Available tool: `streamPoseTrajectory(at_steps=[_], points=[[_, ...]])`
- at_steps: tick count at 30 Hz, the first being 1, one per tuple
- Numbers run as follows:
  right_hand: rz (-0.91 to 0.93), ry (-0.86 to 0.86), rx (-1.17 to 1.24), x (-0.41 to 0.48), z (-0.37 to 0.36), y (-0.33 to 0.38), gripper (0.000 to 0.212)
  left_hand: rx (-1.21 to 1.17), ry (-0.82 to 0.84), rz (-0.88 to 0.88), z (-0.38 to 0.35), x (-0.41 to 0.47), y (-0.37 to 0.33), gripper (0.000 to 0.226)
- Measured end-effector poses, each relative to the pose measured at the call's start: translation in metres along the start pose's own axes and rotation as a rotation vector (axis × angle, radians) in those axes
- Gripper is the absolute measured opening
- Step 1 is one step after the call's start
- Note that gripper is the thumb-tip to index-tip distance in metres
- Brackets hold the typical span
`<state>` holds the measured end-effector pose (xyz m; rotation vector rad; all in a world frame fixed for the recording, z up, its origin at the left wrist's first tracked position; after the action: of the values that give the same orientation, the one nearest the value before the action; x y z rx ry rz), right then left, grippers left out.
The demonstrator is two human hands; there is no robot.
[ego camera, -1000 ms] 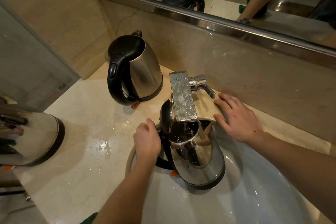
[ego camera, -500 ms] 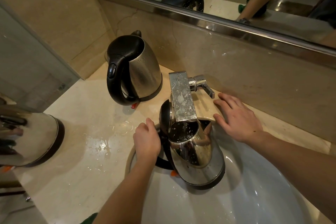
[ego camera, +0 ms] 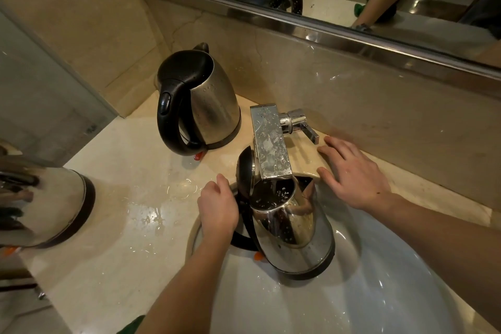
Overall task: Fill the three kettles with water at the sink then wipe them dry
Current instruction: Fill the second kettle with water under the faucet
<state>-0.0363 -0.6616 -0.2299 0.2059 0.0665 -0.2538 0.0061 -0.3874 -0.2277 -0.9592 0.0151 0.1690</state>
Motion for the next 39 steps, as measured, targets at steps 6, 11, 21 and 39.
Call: streamPoseTrajectory(at_steps=[6, 11, 21, 39], points=[[0.015, -0.003, 0.021, -0.002, 0.002, 0.000, 0.053, 0.002, 0.008, -0.019, 0.000, 0.001, 0.000, 0.047], [0.011, 0.022, 0.054, -0.002, 0.003, 0.001, 0.053, 0.007, 0.028, -0.017, -0.001, 0.003, 0.005, 0.047], [-0.234, -0.005, 0.673, -0.008, 0.031, 0.022, 0.039, -0.022, 0.063, 0.000, 0.000, 0.001, 0.004, 0.049], [-0.189, -0.116, 0.846, -0.034, 0.066, 0.057, 0.041, -0.010, 0.039, 0.012, 0.002, 0.000, 0.001, 0.049]])
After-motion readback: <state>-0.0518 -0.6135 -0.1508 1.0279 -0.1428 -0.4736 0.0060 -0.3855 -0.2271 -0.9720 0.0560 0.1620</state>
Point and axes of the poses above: each hand's wrist, its own x-axis towards the middle knuckle, its own z-axis out of the back of the hand, y = z × x, the point moved 3 cm from there along x, towards the middle knuckle, and after that the axes turned 10 degrees about -z, right-handed, at the moved point
